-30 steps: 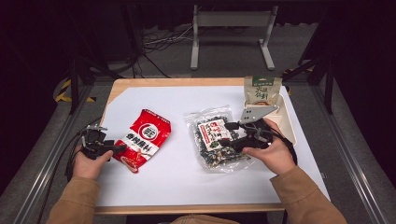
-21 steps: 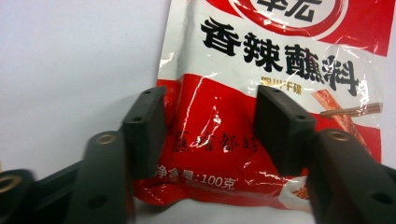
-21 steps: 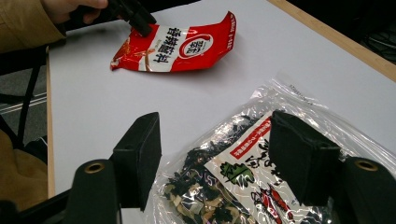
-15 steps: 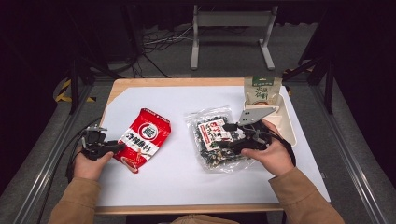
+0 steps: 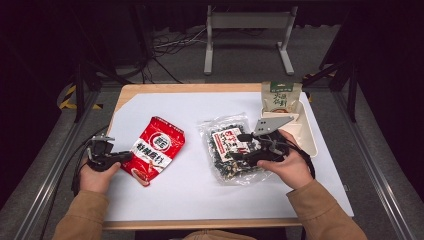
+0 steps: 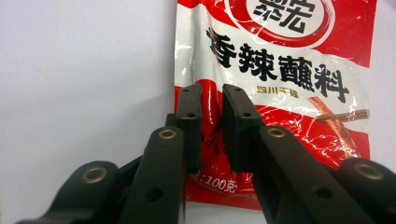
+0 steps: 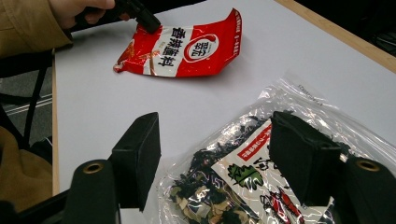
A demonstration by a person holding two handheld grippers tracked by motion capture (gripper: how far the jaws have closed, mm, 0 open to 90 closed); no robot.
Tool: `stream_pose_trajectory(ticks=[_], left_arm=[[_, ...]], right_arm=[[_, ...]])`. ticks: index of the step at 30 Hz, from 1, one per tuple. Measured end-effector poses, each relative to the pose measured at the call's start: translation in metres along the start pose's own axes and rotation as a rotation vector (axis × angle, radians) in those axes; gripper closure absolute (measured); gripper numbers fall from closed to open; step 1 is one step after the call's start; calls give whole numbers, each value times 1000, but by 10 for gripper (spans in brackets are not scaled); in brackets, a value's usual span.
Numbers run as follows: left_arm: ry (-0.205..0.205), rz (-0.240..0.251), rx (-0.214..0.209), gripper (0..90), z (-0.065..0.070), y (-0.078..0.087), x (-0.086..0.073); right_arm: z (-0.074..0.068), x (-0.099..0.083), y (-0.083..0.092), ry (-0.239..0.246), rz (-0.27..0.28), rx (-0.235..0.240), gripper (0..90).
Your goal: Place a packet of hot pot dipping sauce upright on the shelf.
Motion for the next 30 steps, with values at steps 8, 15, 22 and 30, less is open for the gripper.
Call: stream_pose_trajectory(ticks=[8, 15, 22, 30], left_arm=[[-22, 32, 4, 845, 4, 5, 3], [-60, 116, -12, 850, 19, 21, 14], [-106, 199, -32, 850, 38, 41, 25], [-151, 319, -64, 849, 65, 69, 37]], right_arm=[[-1, 0, -2, 0, 1, 5, 342], [-1, 0, -2, -4, 2, 4, 351], [-5, 1, -7, -20, 13, 16, 396], [-14, 4, -20, -76, 52, 38, 417]])
Point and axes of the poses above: each handheld gripper's, and its own axes: y roughly backward along the jaws, x roughly out of its top, z roughly to its right, the point moved 7 cm from there along -y, roughly forward along the jaws, and after that the axes turned 9 degrees about -y, right-handed, at the moved point
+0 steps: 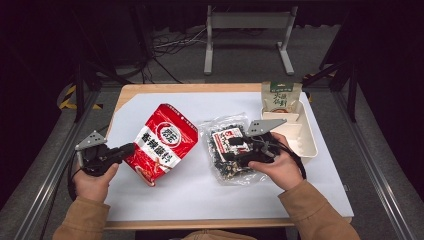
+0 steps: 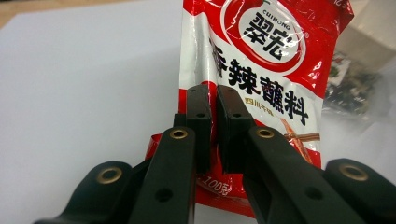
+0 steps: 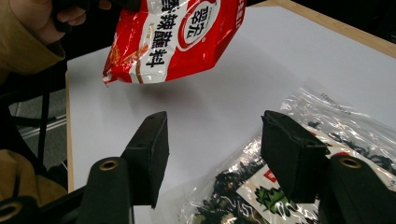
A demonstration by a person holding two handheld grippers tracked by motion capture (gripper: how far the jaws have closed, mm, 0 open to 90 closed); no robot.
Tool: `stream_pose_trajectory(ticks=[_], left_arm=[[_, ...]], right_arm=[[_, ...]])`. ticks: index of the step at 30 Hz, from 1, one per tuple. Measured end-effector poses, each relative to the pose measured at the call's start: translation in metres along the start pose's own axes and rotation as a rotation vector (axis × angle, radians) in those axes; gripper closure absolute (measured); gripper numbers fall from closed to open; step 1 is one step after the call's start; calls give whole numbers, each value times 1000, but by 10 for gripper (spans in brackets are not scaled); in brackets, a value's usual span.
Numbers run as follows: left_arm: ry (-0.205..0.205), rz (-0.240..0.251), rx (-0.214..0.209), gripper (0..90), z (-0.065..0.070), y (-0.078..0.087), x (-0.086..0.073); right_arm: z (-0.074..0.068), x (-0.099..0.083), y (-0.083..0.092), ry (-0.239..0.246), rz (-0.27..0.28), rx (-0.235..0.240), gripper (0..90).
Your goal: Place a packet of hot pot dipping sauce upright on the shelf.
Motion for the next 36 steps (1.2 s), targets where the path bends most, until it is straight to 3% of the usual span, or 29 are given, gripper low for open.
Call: stream_pose_trajectory(ticks=[6, 13, 18, 25, 31, 36], left_arm=[[-40, 28, -15, 849, 17, 3, 9], [-67, 64, -42, 849, 34, 5, 20], [-70, 76, -52, 849, 39, 5, 22], [-75, 90, -60, 848, 45, 4, 24], [-67, 92, -63, 848, 48, 1, 22], [-78, 87, -70, 848, 51, -2, 21]], right_arm=[[-9, 1, -16, -56, 60, 11, 404], [-16, -4, -33, -95, 80, 28, 393], [-22, -9, -46, -116, 75, 43, 397], [-38, -11, -63, -149, 105, 113, 400], [-46, -12, -72, -173, 124, 143, 409], [-48, -9, -77, -190, 148, 148, 514]])
Point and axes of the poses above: each handheld gripper's, and its own axes: y roughly backward along the jaws, x roughly out of its top, z roughly to its right, the point moved 7 cm from there along -y, roughly forward along the jaws, and after that the axes turned 9 degrees about -y, right-handed, at the moved point
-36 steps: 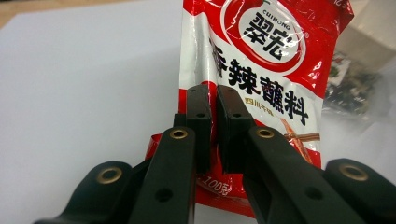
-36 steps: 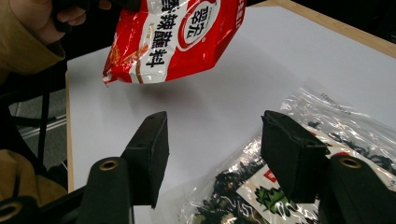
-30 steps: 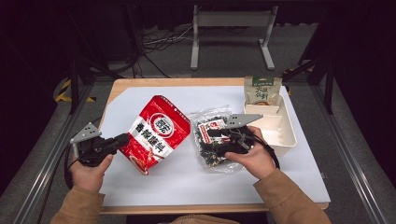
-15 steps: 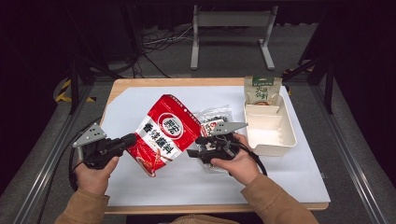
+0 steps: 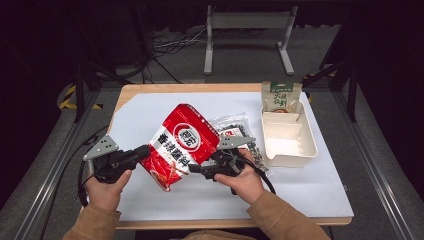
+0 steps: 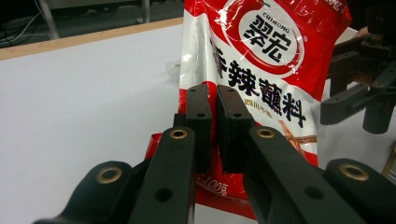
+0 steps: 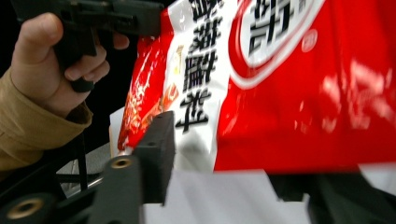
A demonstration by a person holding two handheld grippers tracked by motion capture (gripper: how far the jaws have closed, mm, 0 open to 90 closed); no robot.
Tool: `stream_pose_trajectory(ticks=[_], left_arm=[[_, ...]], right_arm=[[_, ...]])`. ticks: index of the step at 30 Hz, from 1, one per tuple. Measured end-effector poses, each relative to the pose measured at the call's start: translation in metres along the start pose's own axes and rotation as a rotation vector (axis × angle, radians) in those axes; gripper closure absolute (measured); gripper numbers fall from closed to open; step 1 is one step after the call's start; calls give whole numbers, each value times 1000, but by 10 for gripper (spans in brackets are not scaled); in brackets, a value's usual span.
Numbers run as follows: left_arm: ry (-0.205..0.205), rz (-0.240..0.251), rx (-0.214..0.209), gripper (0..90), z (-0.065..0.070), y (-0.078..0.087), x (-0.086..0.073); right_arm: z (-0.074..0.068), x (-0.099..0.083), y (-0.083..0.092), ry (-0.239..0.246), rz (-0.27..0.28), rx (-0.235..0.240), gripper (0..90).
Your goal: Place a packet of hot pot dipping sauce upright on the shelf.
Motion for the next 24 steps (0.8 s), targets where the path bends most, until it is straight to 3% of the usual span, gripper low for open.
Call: stream_pose_trajectory(ticks=[6, 9, 18, 24], left_arm=[[-2, 6, -16, 846, 2, -1, -1], [-3, 14, -23, 846, 3, -1, 0], [-3, 31, -44, 844, 4, -2, 0], [-9, 40, -50, 840, 4, -2, -1]], right_arm=[[2, 8, 7, -11, 39, 19, 781], [1, 10, 9, -13, 50, 42, 849], [0, 18, 16, -21, 53, 45, 897], [-5, 26, 20, 17, 47, 49, 899]])
Point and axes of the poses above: each handheld gripper's, and its own axes: y roughly backward along the jaws, x roughly out of its top, z roughly to its right, the point moved 7 cm from there along -y, roughly forward along the jaws, and after that the axes turned 9 degrees about -y, right-handed, at the moved point
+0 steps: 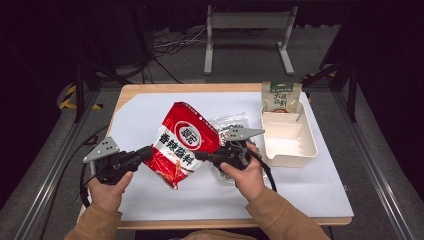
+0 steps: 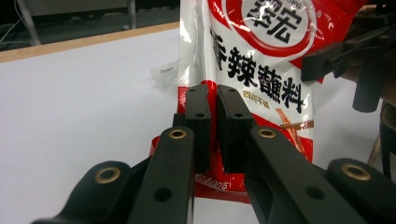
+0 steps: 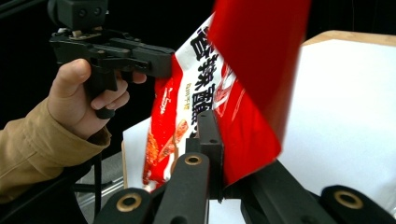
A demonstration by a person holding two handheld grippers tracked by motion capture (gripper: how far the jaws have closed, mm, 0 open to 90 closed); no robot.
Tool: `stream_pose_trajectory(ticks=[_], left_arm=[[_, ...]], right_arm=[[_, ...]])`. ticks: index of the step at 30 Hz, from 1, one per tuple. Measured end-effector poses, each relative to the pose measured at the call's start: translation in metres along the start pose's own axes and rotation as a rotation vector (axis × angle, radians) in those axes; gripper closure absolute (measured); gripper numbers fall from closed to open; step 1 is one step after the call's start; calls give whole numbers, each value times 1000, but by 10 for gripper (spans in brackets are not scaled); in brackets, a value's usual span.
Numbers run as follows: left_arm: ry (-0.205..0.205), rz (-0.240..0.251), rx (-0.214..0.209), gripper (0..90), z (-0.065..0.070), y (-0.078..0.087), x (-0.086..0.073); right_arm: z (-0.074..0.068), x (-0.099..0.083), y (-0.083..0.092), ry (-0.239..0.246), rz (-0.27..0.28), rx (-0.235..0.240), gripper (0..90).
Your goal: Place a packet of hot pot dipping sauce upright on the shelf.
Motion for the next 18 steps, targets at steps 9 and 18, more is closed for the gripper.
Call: stream_pose_trajectory(ticks=[9, 18], left_arm=[[-32, -1, -15, 833, 5, -3, 0], [-15, 23, 2, 773, -2, 2, -1]], right_arm=[[-9, 16, 12, 148, -37, -16, 900], [-4, 24, 27, 318, -177, -138, 900]])
Point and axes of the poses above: each handheld gripper's, and its own axes: y roughly backward along the jaws, x roughly out of its top, z roughly to its right, the point moved 7 cm from there along -y, roughly forward along the jaws, and after that the axes turned 9 degrees about -y, right-handed, at the moved point
